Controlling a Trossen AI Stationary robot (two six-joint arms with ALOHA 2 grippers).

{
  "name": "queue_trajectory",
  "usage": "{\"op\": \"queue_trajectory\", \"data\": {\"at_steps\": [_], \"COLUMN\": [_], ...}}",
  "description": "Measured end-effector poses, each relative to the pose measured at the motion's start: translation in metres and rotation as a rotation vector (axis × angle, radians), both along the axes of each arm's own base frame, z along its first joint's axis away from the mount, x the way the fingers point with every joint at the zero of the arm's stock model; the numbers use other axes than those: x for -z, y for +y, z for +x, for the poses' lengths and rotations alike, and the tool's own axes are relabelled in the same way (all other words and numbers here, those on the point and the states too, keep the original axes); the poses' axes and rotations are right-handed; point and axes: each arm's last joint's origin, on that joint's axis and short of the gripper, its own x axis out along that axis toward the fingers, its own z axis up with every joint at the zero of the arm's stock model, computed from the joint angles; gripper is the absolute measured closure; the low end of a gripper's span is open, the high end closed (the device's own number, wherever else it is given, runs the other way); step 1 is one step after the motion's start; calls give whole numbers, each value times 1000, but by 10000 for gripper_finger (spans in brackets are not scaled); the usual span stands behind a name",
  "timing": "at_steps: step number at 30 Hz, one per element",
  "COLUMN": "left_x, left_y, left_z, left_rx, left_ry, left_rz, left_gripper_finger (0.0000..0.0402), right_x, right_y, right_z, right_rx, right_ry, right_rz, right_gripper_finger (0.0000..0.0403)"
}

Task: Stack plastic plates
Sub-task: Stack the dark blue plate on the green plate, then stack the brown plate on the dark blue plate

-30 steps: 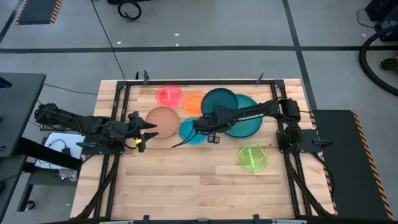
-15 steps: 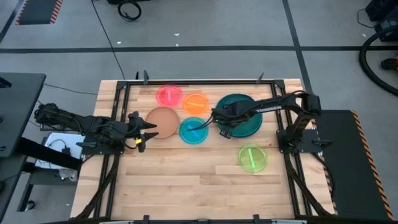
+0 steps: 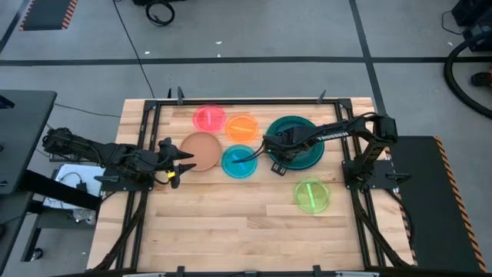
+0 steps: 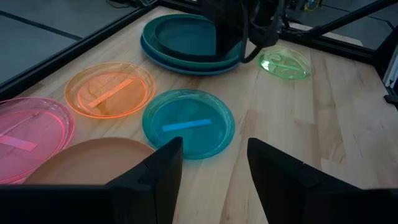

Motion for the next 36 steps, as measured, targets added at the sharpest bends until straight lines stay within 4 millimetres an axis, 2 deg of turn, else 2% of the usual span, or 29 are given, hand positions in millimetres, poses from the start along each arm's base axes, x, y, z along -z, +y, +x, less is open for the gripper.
{"op": "queue_trajectory", "data": {"at_steps": [8, 15, 21, 25, 29, 36], "left_x": [0, 0, 0, 0, 0, 0], "left_y": [0, 0, 0, 0, 0, 0], "left_z": [0, 0, 0, 0, 0, 0], "left_rx": [0, 1, 1, 0, 0, 2], "left_ry": [0, 1, 0, 5, 5, 2], "left_rz": [0, 1, 1, 2, 2, 6], "left_gripper_finger": [214, 214, 214, 214, 214, 214], "right_x": [-2, -30, -41, -40, -29, -23], "right_y": [5, 7, 22, 36, 47, 56], "right_z": [1, 16, 38, 55, 72, 104], "right_rx": [-18, -24, -249, -400, -526, -616], "right_ry": [2, -68, -233, -339, -411, -430], "right_rz": [62, 62, -101, -176, -227, -249], "right_gripper_finger": [296, 271, 269, 269, 270, 270]}}
